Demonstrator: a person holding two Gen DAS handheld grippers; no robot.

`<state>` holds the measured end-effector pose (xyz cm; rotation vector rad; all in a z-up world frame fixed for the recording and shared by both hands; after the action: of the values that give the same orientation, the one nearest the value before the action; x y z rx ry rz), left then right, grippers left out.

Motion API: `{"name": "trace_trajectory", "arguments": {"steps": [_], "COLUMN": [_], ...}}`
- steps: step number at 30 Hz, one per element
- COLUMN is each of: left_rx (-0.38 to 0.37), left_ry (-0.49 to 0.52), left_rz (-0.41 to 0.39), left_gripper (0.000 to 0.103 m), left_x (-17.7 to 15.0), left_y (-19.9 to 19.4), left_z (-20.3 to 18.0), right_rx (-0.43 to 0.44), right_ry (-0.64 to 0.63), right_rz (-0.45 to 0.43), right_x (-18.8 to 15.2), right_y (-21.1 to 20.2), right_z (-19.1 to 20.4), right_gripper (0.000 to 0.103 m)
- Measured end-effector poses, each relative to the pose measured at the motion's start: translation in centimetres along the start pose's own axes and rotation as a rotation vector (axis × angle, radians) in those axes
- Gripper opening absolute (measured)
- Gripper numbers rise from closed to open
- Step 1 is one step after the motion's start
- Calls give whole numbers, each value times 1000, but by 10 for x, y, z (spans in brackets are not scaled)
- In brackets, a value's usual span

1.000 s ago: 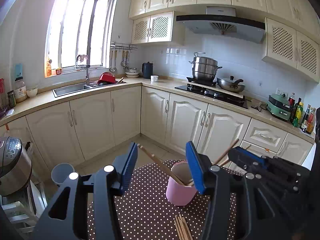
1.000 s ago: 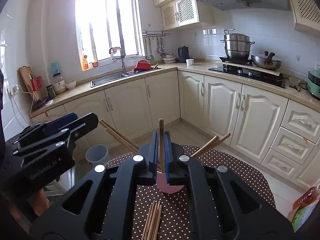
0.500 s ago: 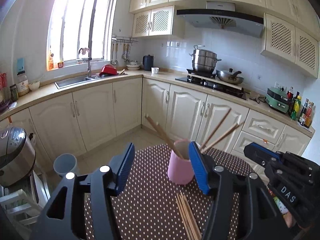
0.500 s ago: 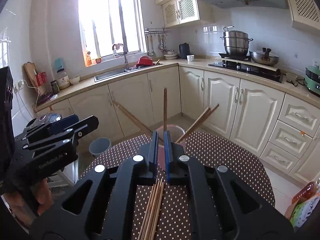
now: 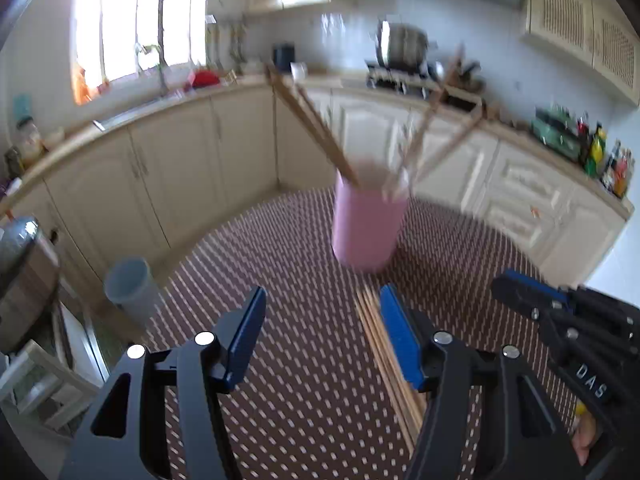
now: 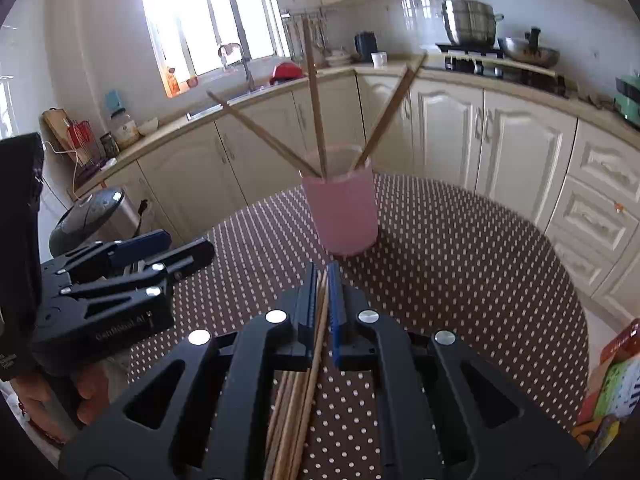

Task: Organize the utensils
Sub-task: 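Withdraw the left gripper from the cup toward the pile while the right gripper follows, then close the left gripper on a chopstick in the pile while the right gripper grasps another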

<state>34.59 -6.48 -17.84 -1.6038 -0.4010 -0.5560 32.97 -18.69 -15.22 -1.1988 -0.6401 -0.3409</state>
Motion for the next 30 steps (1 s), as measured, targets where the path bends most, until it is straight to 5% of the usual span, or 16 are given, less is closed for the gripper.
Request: {"name": "trace_trajectory", "arguments": {"steps": [10,20,30], "left_rx": [-65,-35,-1], "left_ry": [9,13,-13], "left_rz": [299,352,384], "left_gripper": [59,61,71], "left_x": [-57,-64,-28], "left_y": [78,100,125], "left_z": [-18,-22,-25], "right_rx": [27,49,69], "right_ry": [68,92,101], "right_rz": [139,181,197], "right_x": [-47,-60,-63], "right_y": [47,64,69], "right_z": [-22,-32,-38], "right_gripper": [7,7,7]}}
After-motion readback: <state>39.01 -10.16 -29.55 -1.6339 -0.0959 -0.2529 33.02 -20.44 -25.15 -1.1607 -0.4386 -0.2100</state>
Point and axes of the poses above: each gripper's, at about its wrist camera, not at the fingertips, and y roughly the way its jaws point, z to its left, x to its top, the point moved 9 cm from there along y, roughly the way its jaws point, and after that the axes turned 13 degrees about z, right-handed, at the moved point
